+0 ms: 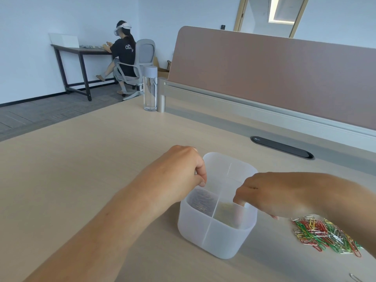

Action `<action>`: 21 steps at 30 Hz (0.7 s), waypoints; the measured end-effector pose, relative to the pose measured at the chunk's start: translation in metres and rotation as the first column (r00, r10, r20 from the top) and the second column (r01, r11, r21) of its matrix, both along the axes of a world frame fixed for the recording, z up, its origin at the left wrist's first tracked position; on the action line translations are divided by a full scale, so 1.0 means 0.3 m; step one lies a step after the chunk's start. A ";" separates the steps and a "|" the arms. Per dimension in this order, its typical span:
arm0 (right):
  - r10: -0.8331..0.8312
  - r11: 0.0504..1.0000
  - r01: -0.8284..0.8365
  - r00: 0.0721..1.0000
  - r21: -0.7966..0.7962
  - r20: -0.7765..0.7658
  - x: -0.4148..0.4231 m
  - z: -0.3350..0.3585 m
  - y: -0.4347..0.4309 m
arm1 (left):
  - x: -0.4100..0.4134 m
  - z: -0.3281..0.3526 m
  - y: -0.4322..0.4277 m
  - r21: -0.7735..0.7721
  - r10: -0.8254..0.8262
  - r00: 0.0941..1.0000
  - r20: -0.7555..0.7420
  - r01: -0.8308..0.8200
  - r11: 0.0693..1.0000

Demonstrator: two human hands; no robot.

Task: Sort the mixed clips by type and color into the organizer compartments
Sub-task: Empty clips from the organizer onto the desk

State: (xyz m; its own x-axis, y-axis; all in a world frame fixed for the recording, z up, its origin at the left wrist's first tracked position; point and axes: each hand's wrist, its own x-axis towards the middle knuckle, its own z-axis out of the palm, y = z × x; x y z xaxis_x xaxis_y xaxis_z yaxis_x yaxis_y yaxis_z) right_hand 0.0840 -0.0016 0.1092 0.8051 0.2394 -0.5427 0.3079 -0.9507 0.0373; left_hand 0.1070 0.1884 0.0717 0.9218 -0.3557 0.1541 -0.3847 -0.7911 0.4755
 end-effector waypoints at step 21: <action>-0.018 0.996 0.013 0.998 0.092 0.055 -0.019 -0.001 -0.005 | -0.003 -0.003 -0.002 0.010 0.002 1.000 0.015 -0.002 1.000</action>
State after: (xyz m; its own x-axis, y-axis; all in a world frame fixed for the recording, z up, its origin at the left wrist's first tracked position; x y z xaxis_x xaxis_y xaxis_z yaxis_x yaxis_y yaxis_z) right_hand 0.0782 -0.0032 0.1089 0.8371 0.2734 -0.4738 0.2933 -0.9554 -0.0331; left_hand 0.1060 0.1877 0.0710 0.9201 -0.3557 0.1643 -0.3904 -0.7963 0.4621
